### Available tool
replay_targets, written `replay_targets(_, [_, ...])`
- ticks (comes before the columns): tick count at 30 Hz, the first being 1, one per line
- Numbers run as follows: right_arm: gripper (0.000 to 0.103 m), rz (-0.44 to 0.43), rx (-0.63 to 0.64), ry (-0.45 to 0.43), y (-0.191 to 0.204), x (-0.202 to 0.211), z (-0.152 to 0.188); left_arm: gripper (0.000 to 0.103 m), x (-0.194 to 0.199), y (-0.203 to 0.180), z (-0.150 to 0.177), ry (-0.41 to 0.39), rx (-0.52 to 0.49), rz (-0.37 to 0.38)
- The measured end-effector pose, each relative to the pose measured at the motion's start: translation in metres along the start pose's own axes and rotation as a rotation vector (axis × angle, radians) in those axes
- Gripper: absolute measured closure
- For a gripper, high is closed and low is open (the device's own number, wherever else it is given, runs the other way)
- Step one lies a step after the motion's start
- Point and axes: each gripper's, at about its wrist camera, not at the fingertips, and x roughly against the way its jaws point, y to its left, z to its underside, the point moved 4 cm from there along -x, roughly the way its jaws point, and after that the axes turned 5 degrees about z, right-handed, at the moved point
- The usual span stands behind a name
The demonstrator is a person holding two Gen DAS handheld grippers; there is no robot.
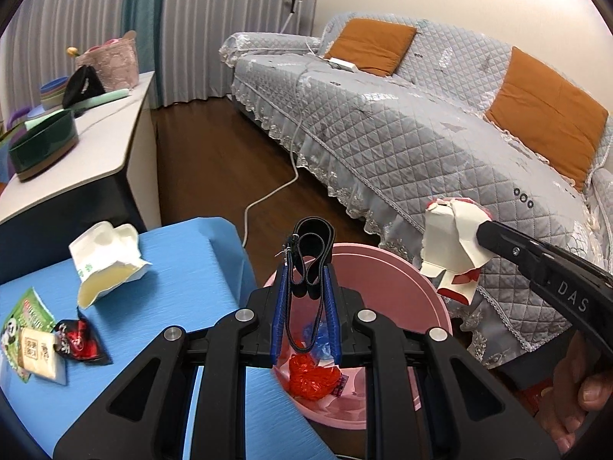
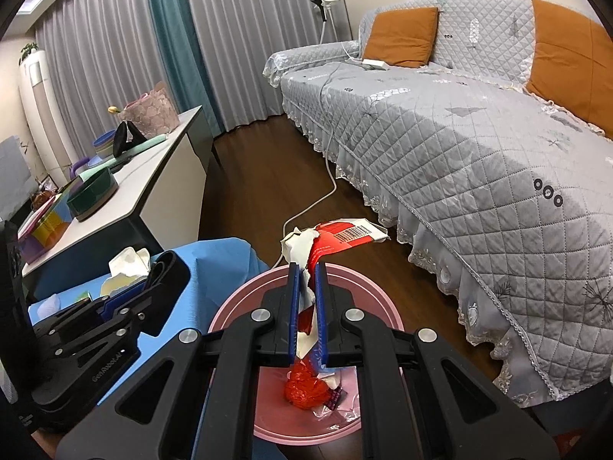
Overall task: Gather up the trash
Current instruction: 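Open the left tool to drop the strap while the right tool releases the carton into the bin, then move both open tools back over the table toward the remaining trash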
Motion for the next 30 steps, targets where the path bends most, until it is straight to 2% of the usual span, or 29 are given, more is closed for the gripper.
replay_targets(1, [0.091, 0.005, 0.006, 0.003, 0.0, -0.001, 0.001, 0.081, -0.003, -0.002, 0.0, 0.01, -0.007, 0.011])
replay_targets(2, [0.089, 0.011, 0.011, 0.007, 0.0, -0.002, 0.001, 0.074, -0.004, -0.003, 0.0, 0.017, -0.011, 0.016])
replay_targets(3, [0.075, 0.021, 0.021, 0.015, 0.001, -0.003, 0.002, 0.069, -0.005, -0.003, 0.0, 0.023, -0.016, 0.017])
replay_targets(4, [0.065, 0.036, 0.031, 0.013, 0.002, -0.004, 0.003, 0.059, -0.005, -0.003, 0.0, 0.022, -0.018, 0.012])
replay_targets(5, [0.051, 0.048, 0.037, 0.007, 0.002, -0.003, 0.002, 0.057, -0.004, -0.002, -0.001, 0.017, -0.018, 0.007])
replay_targets(12, [0.048, 0.076, 0.065, -0.04, 0.01, 0.01, -0.003, 0.057, 0.019, 0.009, 0.003, -0.007, 0.008, -0.009])
replay_targets(17, [0.046, 0.096, 0.085, -0.116, 0.02, 0.028, -0.008, 0.057, 0.05, 0.022, 0.003, -0.042, 0.027, -0.02])
replay_targets(23, [0.046, 0.061, 0.06, -0.171, 0.032, 0.047, -0.01, 0.057, 0.099, 0.057, 0.009, -0.091, 0.068, -0.066])
replay_targets(30, [0.046, -0.013, 0.115, -0.189, 0.078, 0.061, -0.002, 0.058, 0.157, 0.109, 0.028, -0.134, 0.109, -0.154])
